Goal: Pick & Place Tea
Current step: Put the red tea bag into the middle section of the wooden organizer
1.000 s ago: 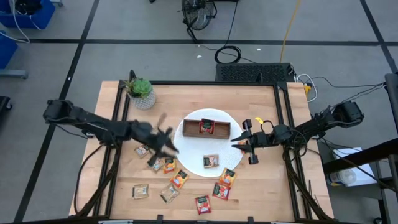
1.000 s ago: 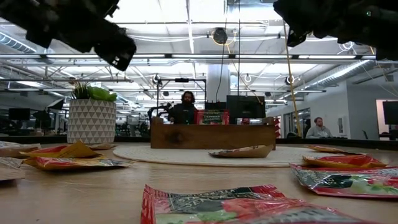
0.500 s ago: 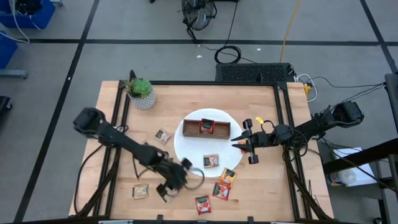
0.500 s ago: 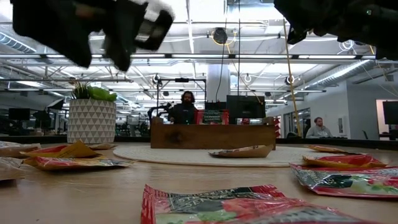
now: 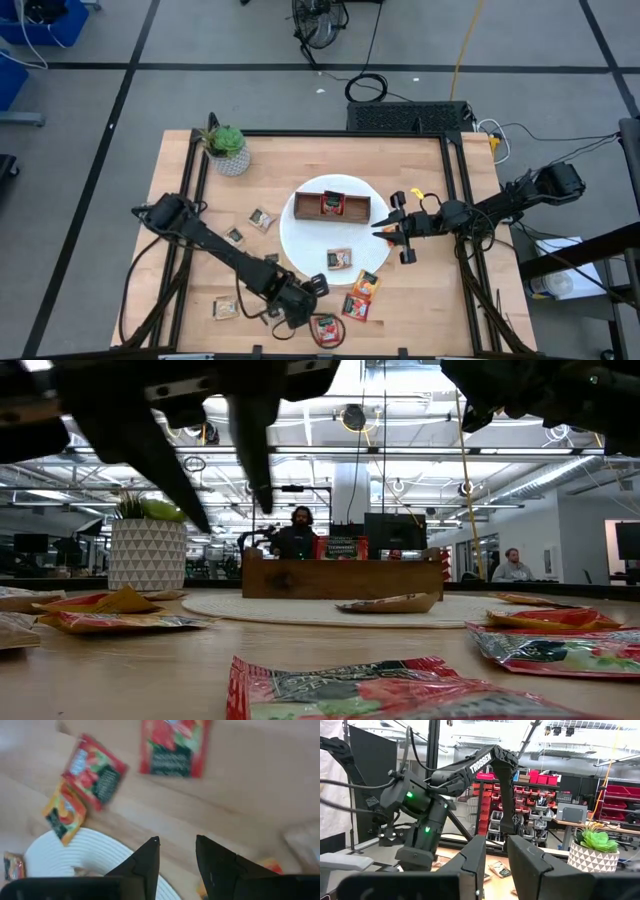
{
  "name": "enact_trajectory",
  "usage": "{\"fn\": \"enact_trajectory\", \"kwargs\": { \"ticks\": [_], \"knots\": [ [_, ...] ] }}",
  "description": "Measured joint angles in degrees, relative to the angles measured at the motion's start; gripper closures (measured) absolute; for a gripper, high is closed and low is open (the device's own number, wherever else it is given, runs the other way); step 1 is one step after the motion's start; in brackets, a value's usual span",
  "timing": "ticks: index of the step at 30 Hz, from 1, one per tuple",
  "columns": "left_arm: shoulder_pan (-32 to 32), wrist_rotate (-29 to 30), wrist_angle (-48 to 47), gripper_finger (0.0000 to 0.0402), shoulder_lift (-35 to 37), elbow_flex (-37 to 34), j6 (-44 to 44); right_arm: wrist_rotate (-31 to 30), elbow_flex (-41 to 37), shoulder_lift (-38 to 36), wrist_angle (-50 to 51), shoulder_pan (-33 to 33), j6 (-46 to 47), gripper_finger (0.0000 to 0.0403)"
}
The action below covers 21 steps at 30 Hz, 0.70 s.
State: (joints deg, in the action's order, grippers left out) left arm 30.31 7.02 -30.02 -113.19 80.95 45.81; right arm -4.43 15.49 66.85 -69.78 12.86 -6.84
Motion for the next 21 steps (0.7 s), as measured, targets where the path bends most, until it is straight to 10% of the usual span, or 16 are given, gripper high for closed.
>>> {"fn": "enact_trajectory", "kwargs": {
  "ticks": [21],
  "knots": [
    [-0.75, 2.27, 6.87, 0.027, -1.75, -0.59, 7.24, -0.02, 0.0, 0.02, 4.2, 0.0, 0.76, 0.033]
  ]
}}
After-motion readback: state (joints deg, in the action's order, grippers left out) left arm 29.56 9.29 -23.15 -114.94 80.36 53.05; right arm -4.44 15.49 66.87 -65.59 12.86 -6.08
